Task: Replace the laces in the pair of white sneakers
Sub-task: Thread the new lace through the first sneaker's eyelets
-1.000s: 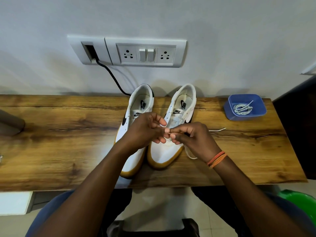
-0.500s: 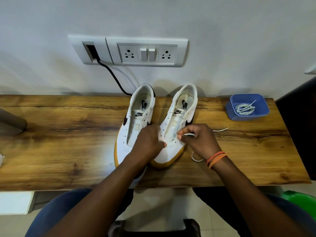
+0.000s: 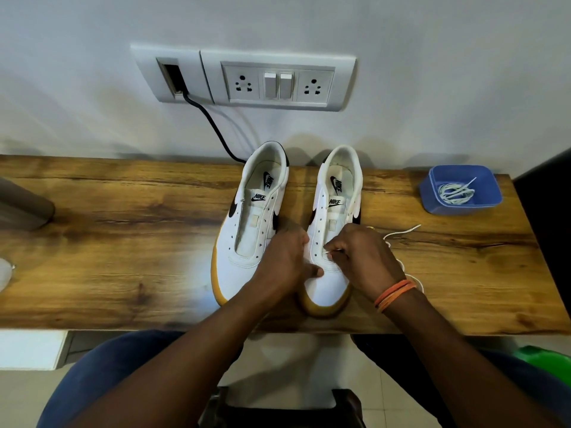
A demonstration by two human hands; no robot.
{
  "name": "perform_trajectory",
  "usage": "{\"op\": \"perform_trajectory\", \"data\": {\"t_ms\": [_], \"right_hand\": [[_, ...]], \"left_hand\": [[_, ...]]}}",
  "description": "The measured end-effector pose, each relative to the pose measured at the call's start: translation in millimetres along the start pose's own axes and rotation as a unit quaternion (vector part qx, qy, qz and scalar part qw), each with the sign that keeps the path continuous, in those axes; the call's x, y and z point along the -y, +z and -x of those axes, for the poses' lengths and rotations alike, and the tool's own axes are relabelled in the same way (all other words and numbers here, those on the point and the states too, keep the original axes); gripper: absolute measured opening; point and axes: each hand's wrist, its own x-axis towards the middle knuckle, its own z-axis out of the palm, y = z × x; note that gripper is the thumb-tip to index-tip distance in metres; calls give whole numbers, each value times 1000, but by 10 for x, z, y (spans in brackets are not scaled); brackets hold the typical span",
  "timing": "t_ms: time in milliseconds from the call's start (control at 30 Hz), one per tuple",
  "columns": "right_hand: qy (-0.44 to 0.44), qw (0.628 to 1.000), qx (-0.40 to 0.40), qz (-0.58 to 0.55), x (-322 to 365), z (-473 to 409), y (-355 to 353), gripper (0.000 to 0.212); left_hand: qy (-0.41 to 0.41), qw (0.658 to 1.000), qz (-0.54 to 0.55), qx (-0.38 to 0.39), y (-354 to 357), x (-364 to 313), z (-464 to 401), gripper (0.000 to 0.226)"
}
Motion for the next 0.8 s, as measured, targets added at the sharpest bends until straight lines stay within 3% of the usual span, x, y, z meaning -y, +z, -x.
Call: {"op": "perform_trajectory", "data": {"t_ms": [233,367,800], "right_hand": [[43,996,-78,17,27,28,66,11],[70,990,-112,-56,-15,45,150,20],[190,961,-14,-199,-19,-35,220,28]], "left_hand": [[-52,997,50,-10,-9,41,4,32],[-64,995,73,-37,-13,50,7,21],[-91,984,144,-56,39,66,44,19]]}}
